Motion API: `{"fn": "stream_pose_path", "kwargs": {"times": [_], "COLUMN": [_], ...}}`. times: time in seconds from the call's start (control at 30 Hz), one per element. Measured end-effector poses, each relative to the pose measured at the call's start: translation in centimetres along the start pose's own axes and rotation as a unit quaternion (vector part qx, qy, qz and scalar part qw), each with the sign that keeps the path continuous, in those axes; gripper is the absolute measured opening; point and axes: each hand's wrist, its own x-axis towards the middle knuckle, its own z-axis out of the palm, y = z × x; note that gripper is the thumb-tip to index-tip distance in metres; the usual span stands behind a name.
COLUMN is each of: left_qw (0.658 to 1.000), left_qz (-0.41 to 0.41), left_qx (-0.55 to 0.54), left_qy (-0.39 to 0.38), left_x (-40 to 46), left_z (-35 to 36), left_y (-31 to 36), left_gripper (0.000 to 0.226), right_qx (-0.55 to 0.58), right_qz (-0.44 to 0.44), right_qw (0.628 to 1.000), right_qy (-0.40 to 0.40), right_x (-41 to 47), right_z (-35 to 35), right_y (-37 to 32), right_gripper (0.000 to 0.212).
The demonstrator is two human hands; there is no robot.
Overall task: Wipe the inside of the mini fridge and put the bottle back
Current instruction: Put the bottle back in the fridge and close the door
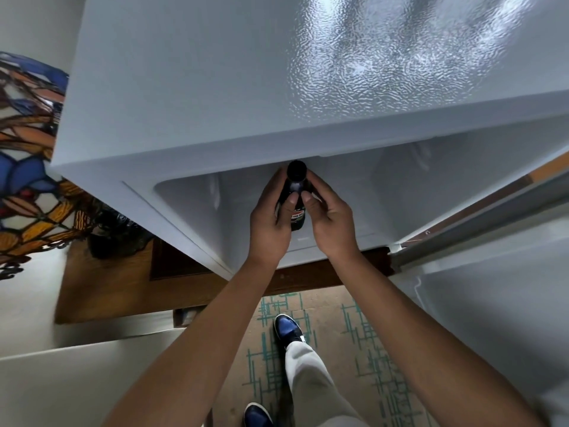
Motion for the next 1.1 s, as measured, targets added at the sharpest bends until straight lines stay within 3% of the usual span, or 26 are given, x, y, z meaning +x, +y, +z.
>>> {"fn": "stream_pose_path", "kwargs": {"times": [0.23, 0.63, 1.1], "left_qw": [0.998, 0.985, 0.981], "left_qz": [0.016, -0.018, 0.070], "left_qx": [0.051, 0.167, 0.173], "left_qy": [0.018, -0.033, -0.045], "left_x": [-0.1, -1.0, -10.4], "left_z": [0.0, -2.6, -8.9], "left_y": [0.2, 2.1, 11.3], "left_gripper": [0.047, 0.063, 0.052], "right_qx": [-0.020, -0.007, -0.083], "right_qz": [0.007, 0.048, -0.041], "right_qw": [1.000, 0.999, 0.990], "right_qy": [-0.006, -0.020, 0.107], "right_x": [-0.2, -1.1, -14.4], "right_z": [0.1, -1.4, -9.1], "right_y": [-0.5, -2.4, -11.5], "right_gripper": [0.042, 0.041, 0.039]}}
